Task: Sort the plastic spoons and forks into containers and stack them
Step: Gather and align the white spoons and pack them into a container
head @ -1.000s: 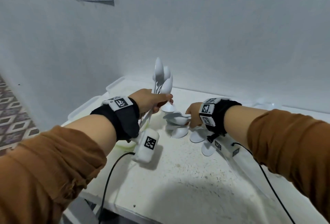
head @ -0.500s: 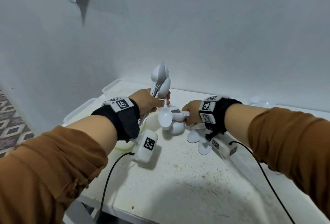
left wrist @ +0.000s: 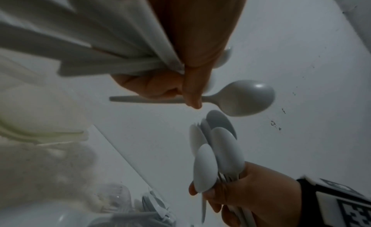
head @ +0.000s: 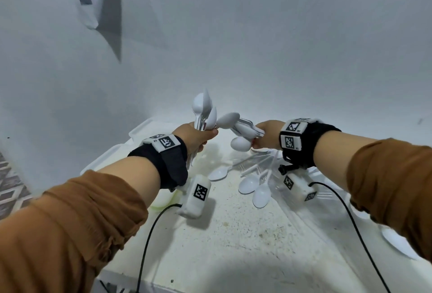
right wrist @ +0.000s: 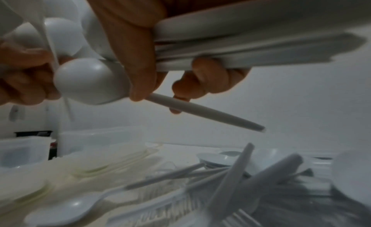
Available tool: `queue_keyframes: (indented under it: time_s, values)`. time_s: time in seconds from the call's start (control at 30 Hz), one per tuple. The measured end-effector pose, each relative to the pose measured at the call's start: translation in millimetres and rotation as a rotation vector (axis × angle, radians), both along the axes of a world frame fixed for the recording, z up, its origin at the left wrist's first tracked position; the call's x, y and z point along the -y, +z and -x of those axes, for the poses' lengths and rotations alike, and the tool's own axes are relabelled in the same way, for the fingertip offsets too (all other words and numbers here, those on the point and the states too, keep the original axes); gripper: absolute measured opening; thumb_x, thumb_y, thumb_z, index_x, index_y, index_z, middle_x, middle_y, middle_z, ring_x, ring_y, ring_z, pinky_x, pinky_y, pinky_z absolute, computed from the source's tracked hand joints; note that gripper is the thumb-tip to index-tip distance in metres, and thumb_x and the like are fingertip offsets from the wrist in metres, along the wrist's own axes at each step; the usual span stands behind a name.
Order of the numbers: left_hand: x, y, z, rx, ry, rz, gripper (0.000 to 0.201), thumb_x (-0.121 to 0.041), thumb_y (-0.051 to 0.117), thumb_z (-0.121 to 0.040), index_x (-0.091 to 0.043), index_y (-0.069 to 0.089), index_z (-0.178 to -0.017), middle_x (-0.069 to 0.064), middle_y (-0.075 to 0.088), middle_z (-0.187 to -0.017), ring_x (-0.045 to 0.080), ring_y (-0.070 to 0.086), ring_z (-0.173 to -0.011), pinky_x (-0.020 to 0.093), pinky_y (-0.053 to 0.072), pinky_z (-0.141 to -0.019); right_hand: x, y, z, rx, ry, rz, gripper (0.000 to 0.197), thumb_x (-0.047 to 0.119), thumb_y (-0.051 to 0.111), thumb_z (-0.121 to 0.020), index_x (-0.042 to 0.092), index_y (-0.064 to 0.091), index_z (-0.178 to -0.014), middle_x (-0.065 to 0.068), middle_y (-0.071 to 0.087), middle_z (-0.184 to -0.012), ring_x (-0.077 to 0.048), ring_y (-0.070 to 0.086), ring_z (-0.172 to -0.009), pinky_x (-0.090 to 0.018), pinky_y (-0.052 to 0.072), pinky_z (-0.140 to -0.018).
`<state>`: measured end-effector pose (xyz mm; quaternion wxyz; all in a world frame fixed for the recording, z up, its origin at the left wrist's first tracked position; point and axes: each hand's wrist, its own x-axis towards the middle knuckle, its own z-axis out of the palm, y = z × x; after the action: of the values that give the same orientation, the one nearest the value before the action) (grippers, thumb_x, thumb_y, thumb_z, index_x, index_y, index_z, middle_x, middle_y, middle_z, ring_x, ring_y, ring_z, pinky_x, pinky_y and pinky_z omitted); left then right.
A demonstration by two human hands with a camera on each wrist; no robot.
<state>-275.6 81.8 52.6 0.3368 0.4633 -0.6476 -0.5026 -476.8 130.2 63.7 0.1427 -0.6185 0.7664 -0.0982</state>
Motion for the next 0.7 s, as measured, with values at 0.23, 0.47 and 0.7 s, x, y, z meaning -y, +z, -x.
queue_keyframes:
  time_s: [0.23,0.47,0.7]
  values:
    - [-1,0,15,0.307,0.034,0.033,0.040,-0.038,0.059,-0.089,-0.013,0.044,-0.061,0.003,0.043,-0.057,0.015,0.039,-0.049,0.025,0.030,-0.049,-18,9,15,0.113,-0.094,0.146,0.015,0.021,0.065,-0.080,0.022,0.060,-0.066,0.009,0.059,-0.065,-0.018,0.055,-0.074,-0.025,0.039,-0.065]
    - [6,-12,31,0.617,-0.125,0.103,0.025,-0.030,0.045,-0.096,-0.015,0.065,-0.095,-0.003,0.053,-0.076,0.011,0.043,-0.057,0.019,0.030,-0.051,-30,11,25,0.204,-0.147,0.190,0.023,0.027,0.062,-0.085,0.019,0.061,-0.063,0.005,0.056,-0.058,-0.012,0.046,-0.049,-0.022,0.035,-0.052]
    - [23,-42,56,0.877,-0.182,0.059,0.022,-0.031,0.051,-0.093,-0.011,0.060,-0.093,0.006,0.057,-0.082,0.023,0.051,-0.086,0.024,0.036,-0.073,-27,-4,25,0.259,-0.173,0.103,0.023,0.029,0.065,-0.081,0.018,0.062,-0.061,0.000,0.055,-0.056,-0.016,0.048,-0.050,-0.026,0.036,-0.056]
